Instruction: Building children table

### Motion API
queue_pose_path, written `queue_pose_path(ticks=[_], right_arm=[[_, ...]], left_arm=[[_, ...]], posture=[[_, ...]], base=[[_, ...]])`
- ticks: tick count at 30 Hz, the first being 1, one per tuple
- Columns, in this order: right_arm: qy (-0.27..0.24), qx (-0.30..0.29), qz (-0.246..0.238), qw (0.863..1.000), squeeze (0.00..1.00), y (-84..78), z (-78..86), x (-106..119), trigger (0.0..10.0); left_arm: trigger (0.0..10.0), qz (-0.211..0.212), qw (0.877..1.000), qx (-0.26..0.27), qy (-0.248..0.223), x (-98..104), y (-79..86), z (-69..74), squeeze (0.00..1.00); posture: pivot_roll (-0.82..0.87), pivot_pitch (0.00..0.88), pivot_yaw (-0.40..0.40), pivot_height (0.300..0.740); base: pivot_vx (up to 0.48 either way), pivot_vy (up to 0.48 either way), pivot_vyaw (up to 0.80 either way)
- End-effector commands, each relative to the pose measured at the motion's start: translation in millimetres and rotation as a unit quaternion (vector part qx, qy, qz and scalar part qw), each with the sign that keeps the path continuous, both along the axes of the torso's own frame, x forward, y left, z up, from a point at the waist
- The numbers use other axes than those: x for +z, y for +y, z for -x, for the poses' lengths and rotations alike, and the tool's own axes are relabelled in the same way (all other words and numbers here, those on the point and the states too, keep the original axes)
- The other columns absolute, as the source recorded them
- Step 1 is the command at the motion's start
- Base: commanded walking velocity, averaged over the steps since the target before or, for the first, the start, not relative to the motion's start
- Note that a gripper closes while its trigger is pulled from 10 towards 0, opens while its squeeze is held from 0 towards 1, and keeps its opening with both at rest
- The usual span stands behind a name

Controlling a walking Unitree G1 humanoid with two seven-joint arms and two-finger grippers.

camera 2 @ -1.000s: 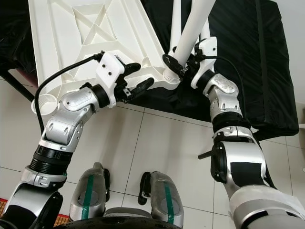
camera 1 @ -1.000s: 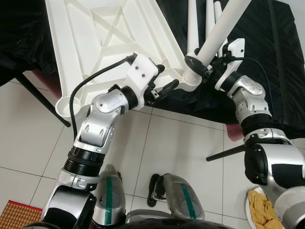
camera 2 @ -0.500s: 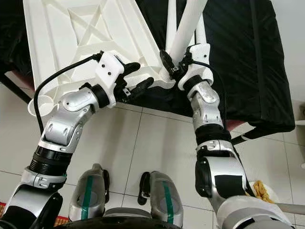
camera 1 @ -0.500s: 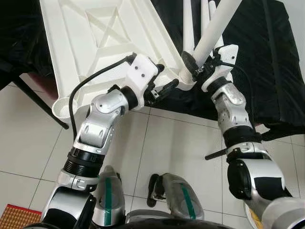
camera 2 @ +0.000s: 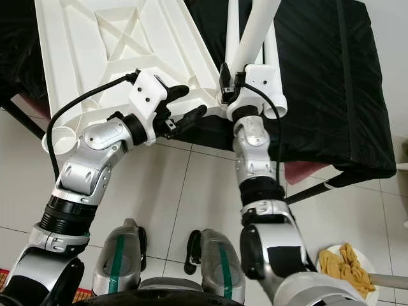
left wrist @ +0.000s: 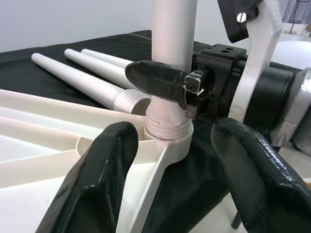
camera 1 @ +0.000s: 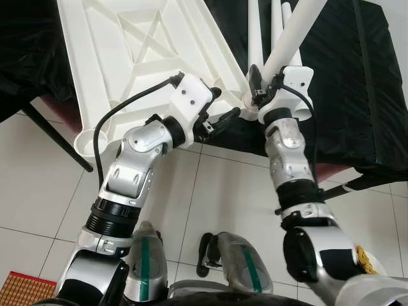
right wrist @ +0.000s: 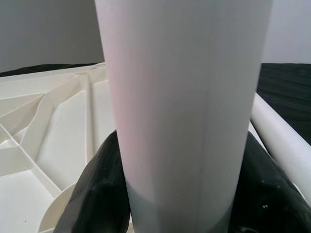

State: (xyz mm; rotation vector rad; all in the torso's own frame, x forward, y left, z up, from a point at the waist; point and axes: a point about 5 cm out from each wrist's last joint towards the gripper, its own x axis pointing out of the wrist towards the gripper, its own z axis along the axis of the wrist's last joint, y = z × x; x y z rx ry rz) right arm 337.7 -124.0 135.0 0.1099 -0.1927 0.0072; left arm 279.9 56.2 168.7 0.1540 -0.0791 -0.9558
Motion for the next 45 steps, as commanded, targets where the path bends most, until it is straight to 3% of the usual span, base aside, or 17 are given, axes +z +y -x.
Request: queue_pose_path(ticks=[1,12,13,14,20,28,29,34,38,45], right_arm=[[0.061,-0.007,-0.005,0.998,0.00,2.6,7.1,-25.5,10.0],[0.060,-0.024,-0.003,0.998,0.00,-7.5,7.5,-22.8,10.0],[0.059,-0.025,-0.004,0.998,0.15,-7.1,8.3,-22.3,10.0],[0.046,-0.013,-0.018,0.999,1.00,-5.1,10.0,-19.6,10.0],[0.034,-0.007,-0.025,0.999,1.00,-5.1,12.7,-15.7,10.0],[0.028,0.003,-0.010,1.000,1.00,-17.1,12.9,-13.1,10.0],[0.027,0.020,-0.008,0.999,0.00,-17.1,12.4,-12.3,10.0],[0.019,0.068,-0.012,0.997,0.00,-17.7,10.4,-7.4,10.0],[0.000,0.125,0.015,0.992,0.00,-20.1,3.6,4.0,10.0],[-0.007,0.177,0.038,0.983,0.00,-24.3,-1.7,10.4,10.0]], left_arm=[[10.0,0.005,0.999,0.034,0.003,-1.2,-0.1,-1.4,0.00],[10.0,0.004,0.999,0.033,0.003,-1.0,0.4,-1.7,0.00],[10.0,0.004,0.999,0.033,0.003,-0.9,0.5,-1.7,0.00],[10.0,0.004,0.999,0.033,0.003,-0.8,0.6,-1.7,0.00],[10.0,0.004,0.999,0.033,0.003,-0.8,1.0,-1.5,0.00],[10.0,0.004,0.999,0.032,0.004,-1.6,0.4,0.1,0.00],[10.0,0.004,0.999,0.032,0.004,-1.6,0.3,0.1,0.00],[10.0,0.004,0.999,0.032,0.003,-1.8,-0.4,0.3,0.00],[10.0,0.003,1.000,0.031,0.002,-1.9,-0.8,-0.1,0.00],[10.0,0.003,1.000,0.030,0.001,-1.6,-0.8,-0.7,0.00]], posture=[[0.05,0.047,-0.079,0.740],[0.05,0.048,-0.076,0.740],[0.05,0.048,-0.076,0.740],[0.05,0.048,-0.075,0.740],[0.05,0.048,-0.075,0.740],[0.05,0.046,-0.080,0.740],[0.05,0.043,-0.082,0.740],[0.05,0.036,-0.082,0.740],[0.05,0.029,-0.082,0.740],[0.05,0.023,-0.081,0.740]], base=[[0.000,0.000,0.00],[0.000,0.000,0.00],[0.000,0.000,0.00],[0.000,0.000,0.00],[0.000,0.000,0.00],[0.000,0.000,0.00],[0.000,0.000,0.00],[0.000,0.000,0.00],[0.000,0.000,0.00],[0.000,0.000,0.00]])
